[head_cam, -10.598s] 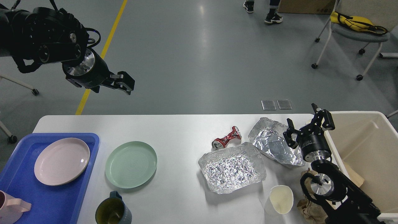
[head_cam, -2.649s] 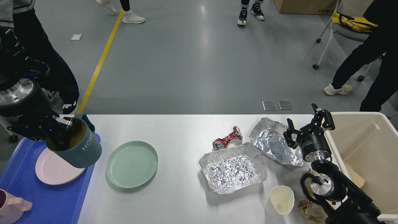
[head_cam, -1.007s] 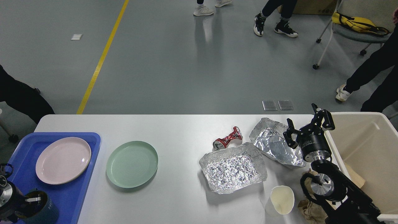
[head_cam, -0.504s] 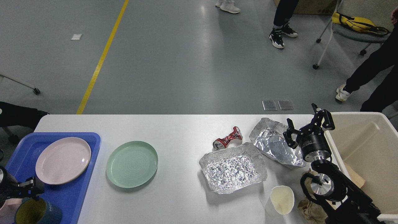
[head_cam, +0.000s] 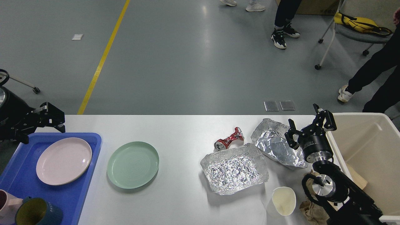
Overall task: Tidy desktop
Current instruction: 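Open the left gripper and move it to the pale green plate, then grasp the edge of the pale green plate with the left gripper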
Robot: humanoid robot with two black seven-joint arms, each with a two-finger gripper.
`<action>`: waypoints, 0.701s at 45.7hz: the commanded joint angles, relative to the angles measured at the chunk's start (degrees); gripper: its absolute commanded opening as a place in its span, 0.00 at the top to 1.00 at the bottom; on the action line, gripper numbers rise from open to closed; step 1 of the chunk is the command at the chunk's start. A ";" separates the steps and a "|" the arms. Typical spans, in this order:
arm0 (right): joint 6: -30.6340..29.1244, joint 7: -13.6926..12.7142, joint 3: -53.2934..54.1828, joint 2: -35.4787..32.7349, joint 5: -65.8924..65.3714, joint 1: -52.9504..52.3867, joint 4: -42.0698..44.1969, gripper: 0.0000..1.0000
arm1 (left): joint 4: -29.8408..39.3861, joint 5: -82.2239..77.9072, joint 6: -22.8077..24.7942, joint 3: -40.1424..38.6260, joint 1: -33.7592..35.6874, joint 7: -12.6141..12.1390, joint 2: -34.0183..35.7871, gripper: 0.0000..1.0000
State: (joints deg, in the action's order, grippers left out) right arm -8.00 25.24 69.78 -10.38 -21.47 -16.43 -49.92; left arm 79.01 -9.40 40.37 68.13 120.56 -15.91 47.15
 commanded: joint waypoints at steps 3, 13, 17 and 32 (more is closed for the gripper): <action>0.00 -0.01 0.00 0.01 -0.06 0.00 0.00 0.00 | -0.43 1.48 -2.83 -0.01 -4.88 0.97 -5.13 0.04; 0.00 -0.01 0.00 0.01 -0.06 0.00 0.00 0.00 | -1.49 9.75 -16.80 0.16 -18.86 1.50 -13.04 0.04; 0.00 -0.01 0.00 0.01 -0.06 0.00 0.00 0.00 | -1.49 10.36 -23.04 0.07 -22.99 1.59 -14.80 0.04; 0.00 -0.01 0.00 0.01 0.02 0.00 0.00 0.00 | -1.57 17.92 -37.98 -5.72 -33.28 1.32 -16.82 0.04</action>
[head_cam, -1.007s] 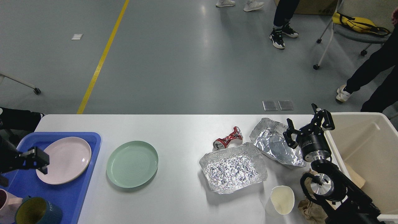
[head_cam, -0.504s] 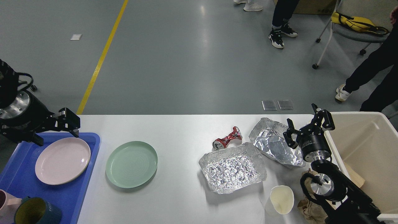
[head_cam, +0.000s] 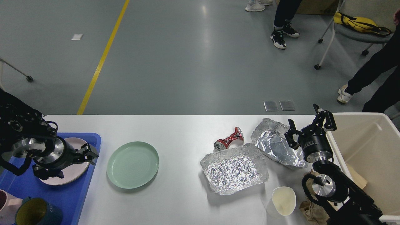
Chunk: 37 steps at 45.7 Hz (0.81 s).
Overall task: Tidy desktop
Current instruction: 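Grasp the edge of the pale green plate with the left gripper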
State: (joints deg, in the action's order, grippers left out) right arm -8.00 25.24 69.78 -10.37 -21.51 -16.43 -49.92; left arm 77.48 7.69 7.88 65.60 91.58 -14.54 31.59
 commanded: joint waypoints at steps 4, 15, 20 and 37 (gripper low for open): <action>0.00 0.07 0.00 0.00 0.07 0.00 0.00 0.00 | -0.32 0.92 -10.24 -5.48 -7.46 -0.05 -2.23 0.04; 0.00 -0.02 0.00 0.00 -0.02 0.00 0.00 0.00 | -2.69 2.59 -14.74 -12.43 -13.09 -0.05 -3.46 0.04; 0.00 -0.02 0.00 0.00 0.07 0.00 0.00 0.00 | -4.79 2.59 -14.83 -12.43 -15.20 -0.05 -5.04 0.05; 0.00 -0.02 0.00 0.00 0.07 0.00 0.00 0.00 | -7.35 2.59 -14.91 -12.61 -17.49 0.04 -6.19 0.18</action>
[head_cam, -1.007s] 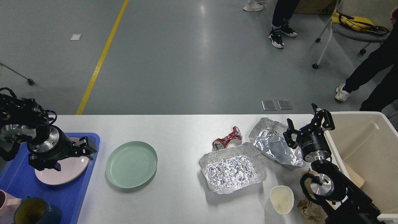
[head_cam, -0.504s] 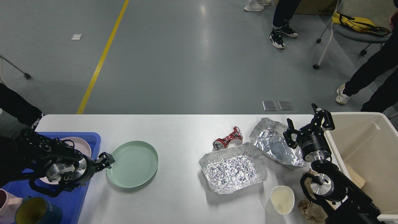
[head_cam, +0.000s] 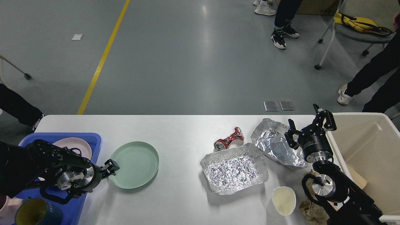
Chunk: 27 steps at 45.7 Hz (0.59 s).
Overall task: Tidy desktop
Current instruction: 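Grasp the edge of the pale green plate with the left gripper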
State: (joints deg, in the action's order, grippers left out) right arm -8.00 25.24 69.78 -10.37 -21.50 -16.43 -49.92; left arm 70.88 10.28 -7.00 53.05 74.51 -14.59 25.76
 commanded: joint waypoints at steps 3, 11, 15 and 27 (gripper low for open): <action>0.00 -0.02 0.00 0.00 0.06 0.00 0.00 0.00 | -1.09 0.00 -0.03 -0.31 -1.30 0.18 -0.89 0.19; 0.00 -0.02 0.00 0.00 0.06 0.00 0.00 0.00 | -2.14 0.00 -0.03 -1.37 -2.35 0.44 -1.33 0.24; 0.00 0.07 0.00 0.00 -0.03 0.00 0.00 0.00 | -2.23 0.00 -0.03 -1.72 -2.53 0.53 -1.68 0.29; 0.00 0.07 0.00 0.00 0.06 0.00 0.00 0.00 | -3.11 0.00 -0.03 -1.98 -2.88 1.41 -2.21 0.39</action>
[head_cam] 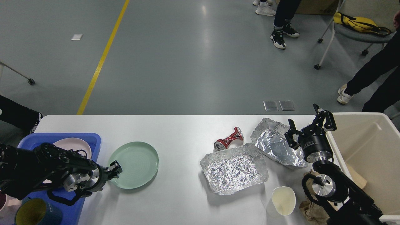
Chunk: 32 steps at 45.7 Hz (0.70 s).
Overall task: Tidy desktop
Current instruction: 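Grasp the edge of the pale green plate with the left gripper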
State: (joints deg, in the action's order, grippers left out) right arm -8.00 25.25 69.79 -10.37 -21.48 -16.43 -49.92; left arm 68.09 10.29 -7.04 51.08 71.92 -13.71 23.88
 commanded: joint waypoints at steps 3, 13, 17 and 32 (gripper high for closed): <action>0.00 -0.03 0.00 0.00 -0.05 0.00 0.00 0.00 | -0.42 -0.09 0.01 -0.01 -0.73 0.96 -0.33 0.41; 0.00 -0.03 0.00 0.00 0.03 0.00 0.00 0.00 | -0.59 -0.09 0.01 -0.01 -1.17 1.05 -0.86 0.60; 0.00 -0.03 0.00 0.00 -0.05 0.00 0.00 0.00 | -0.68 -0.09 0.01 -0.10 -1.17 1.05 -0.77 0.70; 0.00 -0.03 0.00 0.00 -0.05 0.00 0.00 0.00 | -1.38 -0.09 0.01 -0.01 -1.69 1.05 -1.03 0.83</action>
State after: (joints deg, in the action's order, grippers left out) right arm -8.00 25.26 69.78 -10.37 -21.48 -16.43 -49.92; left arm 66.72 10.19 -7.04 51.05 70.58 -12.65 23.10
